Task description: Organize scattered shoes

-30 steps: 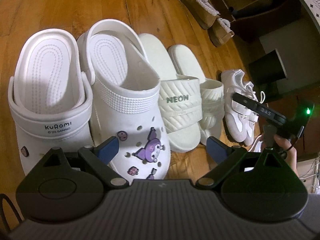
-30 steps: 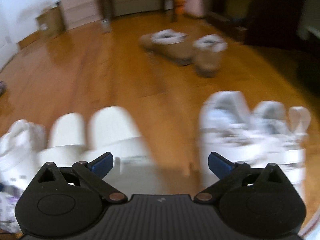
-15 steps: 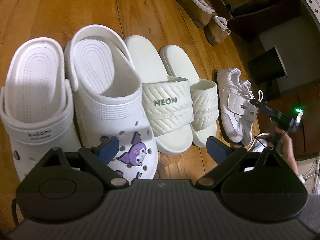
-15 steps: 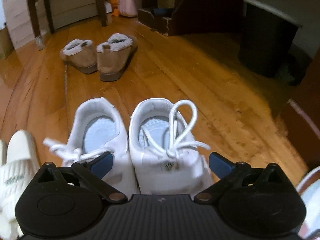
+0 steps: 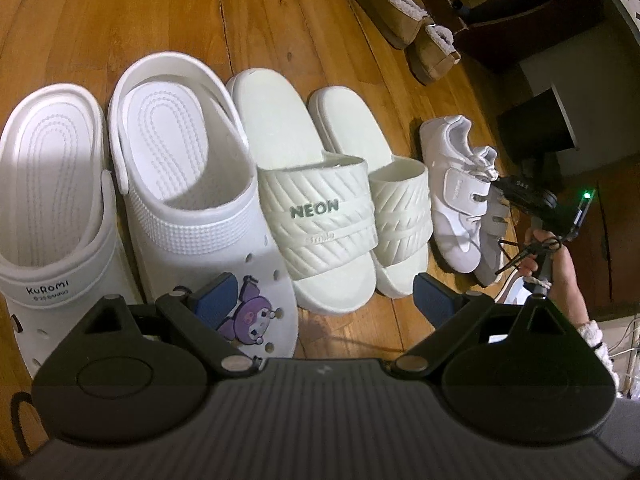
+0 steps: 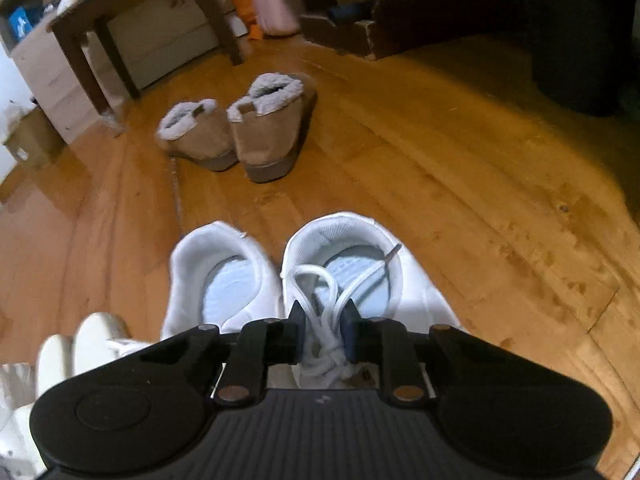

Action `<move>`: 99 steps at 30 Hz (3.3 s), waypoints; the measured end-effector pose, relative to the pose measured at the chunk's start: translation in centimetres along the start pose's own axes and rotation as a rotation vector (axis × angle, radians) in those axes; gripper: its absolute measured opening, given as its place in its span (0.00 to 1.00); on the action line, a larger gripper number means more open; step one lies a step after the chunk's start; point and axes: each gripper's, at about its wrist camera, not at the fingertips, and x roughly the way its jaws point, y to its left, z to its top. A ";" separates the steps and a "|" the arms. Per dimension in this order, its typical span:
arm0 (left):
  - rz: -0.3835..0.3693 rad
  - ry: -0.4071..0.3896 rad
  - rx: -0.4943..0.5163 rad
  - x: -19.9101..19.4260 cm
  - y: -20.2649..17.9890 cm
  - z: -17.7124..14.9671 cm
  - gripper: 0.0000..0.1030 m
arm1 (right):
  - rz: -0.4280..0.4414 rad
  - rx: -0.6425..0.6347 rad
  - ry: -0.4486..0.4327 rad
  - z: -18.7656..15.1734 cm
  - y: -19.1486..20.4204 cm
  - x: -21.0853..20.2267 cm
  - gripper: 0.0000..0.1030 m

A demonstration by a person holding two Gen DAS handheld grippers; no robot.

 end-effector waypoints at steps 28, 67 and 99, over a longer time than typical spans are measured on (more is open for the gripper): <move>0.275 0.019 0.085 -10.8 -14.0 3.3 0.92 | 0.145 -0.042 0.103 -4.1 0.2 1.0 0.90; 0.127 -0.269 -0.350 16.2 -17.8 24.3 0.92 | 0.163 0.029 0.100 7.7 1.0 -4.9 0.90; 0.128 -0.320 -0.585 25.5 -16.5 31.5 0.10 | 0.336 0.351 -0.015 6.9 -11.1 1.9 0.67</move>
